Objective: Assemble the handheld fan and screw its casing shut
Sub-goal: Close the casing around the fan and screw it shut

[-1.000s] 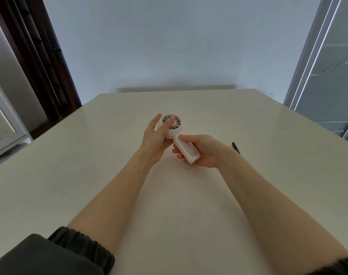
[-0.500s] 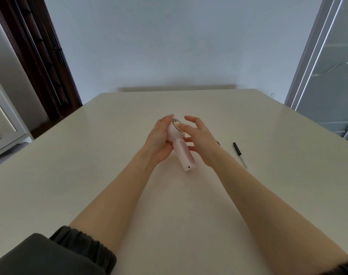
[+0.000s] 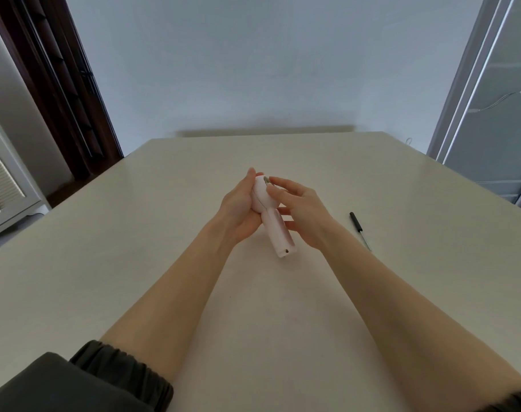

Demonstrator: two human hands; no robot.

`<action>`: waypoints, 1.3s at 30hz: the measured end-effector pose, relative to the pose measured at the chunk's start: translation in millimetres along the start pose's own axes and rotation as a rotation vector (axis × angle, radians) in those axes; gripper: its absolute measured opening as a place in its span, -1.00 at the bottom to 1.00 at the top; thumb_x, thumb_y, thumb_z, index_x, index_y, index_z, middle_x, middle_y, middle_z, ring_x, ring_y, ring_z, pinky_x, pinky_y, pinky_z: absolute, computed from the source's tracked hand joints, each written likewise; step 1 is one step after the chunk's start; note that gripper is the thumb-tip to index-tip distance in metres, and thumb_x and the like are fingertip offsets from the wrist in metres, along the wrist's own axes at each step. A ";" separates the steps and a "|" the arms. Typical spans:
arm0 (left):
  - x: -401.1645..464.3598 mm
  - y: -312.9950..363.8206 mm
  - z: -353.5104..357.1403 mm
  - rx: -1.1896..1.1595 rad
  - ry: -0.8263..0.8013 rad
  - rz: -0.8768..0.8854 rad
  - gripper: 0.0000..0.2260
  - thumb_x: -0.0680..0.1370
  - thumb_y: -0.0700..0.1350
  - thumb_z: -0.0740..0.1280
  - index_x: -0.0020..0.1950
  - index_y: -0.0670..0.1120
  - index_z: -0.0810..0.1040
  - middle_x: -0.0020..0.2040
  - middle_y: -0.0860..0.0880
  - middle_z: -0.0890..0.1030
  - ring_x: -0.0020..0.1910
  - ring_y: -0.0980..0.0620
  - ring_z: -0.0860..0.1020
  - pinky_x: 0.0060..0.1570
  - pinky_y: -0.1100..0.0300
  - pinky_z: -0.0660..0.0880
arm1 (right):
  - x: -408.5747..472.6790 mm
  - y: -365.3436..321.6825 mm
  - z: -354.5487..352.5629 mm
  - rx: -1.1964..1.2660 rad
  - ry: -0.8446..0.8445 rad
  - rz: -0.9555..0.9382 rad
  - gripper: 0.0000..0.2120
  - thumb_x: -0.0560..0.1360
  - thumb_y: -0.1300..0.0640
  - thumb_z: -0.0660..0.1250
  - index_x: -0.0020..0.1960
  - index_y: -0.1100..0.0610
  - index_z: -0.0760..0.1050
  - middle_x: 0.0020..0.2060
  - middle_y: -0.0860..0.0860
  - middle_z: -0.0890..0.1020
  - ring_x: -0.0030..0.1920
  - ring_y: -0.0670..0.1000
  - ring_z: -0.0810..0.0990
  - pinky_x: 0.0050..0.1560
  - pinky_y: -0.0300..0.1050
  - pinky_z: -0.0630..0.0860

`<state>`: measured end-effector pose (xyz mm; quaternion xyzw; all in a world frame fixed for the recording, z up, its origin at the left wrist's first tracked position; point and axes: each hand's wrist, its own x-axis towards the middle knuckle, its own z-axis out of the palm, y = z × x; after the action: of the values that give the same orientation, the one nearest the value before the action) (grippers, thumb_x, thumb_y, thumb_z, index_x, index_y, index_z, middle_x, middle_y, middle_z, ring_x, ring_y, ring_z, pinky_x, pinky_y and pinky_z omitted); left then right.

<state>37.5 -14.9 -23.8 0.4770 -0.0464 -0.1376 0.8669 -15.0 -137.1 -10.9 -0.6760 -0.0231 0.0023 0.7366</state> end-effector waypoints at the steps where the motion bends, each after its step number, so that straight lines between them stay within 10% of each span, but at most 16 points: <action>1: 0.5 0.0 -0.4 -0.007 -0.006 -0.003 -0.74 0.62 0.03 0.17 0.14 -0.14 0.46 0.16 -0.20 0.52 0.12 -0.19 0.55 0.28 -0.23 0.38 | -0.1 -0.4 -0.5 0.000 -0.006 0.003 -0.64 0.54 0.05 0.33 0.33 0.01 0.47 0.17 0.01 0.59 -0.07 0.02 0.60 -0.14 -0.13 0.59; 13: -8.1 2.3 9.6 -0.076 0.034 -0.031 -0.71 0.60 -0.09 0.23 0.30 -0.14 0.47 0.18 -0.16 0.50 0.17 -0.23 0.51 0.23 -0.30 0.39 | -0.9 0.7 -4.5 0.142 0.012 0.061 -0.71 0.52 0.05 0.34 0.23 0.01 0.52 0.12 -0.01 0.58 -0.07 0.11 0.61 0.09 0.17 0.56; 24: -16.0 6.4 20.0 0.005 0.019 0.018 -0.58 0.60 -0.02 0.24 0.34 -0.28 0.37 0.25 -0.26 0.52 0.25 -0.24 0.51 0.20 -0.23 0.45 | -4.0 -4.3 -3.1 0.067 0.045 0.027 -0.73 0.48 -0.06 0.37 0.15 -0.02 0.58 0.11 -0.04 0.64 -0.02 -0.05 0.59 -0.11 -0.10 0.54; 34: -17.6 8.4 16.8 0.065 -0.020 0.028 -0.88 0.52 -0.12 0.32 -0.11 -0.17 0.48 -0.20 -0.10 0.52 -0.19 -0.03 0.50 -0.03 0.05 0.45 | -4.8 -9.7 2.5 0.197 0.002 0.125 -0.66 0.48 0.03 0.35 0.24 0.00 0.51 0.19 0.01 0.54 0.16 0.02 0.53 -0.02 -0.04 0.55; 39: -21.1 10.4 18.5 0.102 -0.040 0.051 -0.85 0.50 -0.12 0.23 -0.26 -0.12 0.45 -0.34 -0.02 0.50 -0.32 0.00 0.51 -0.24 0.18 0.48 | -7.2 -11.1 -3.5 0.161 -0.055 0.337 -0.51 0.42 -0.10 0.41 0.19 0.20 0.48 -0.06 0.17 0.59 -0.13 0.15 0.61 -0.08 0.03 0.61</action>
<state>15.4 -18.7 -4.0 0.5162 -0.0829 -0.1226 0.8436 -22.4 -141.8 -0.4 -0.6088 0.0707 0.1462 0.7765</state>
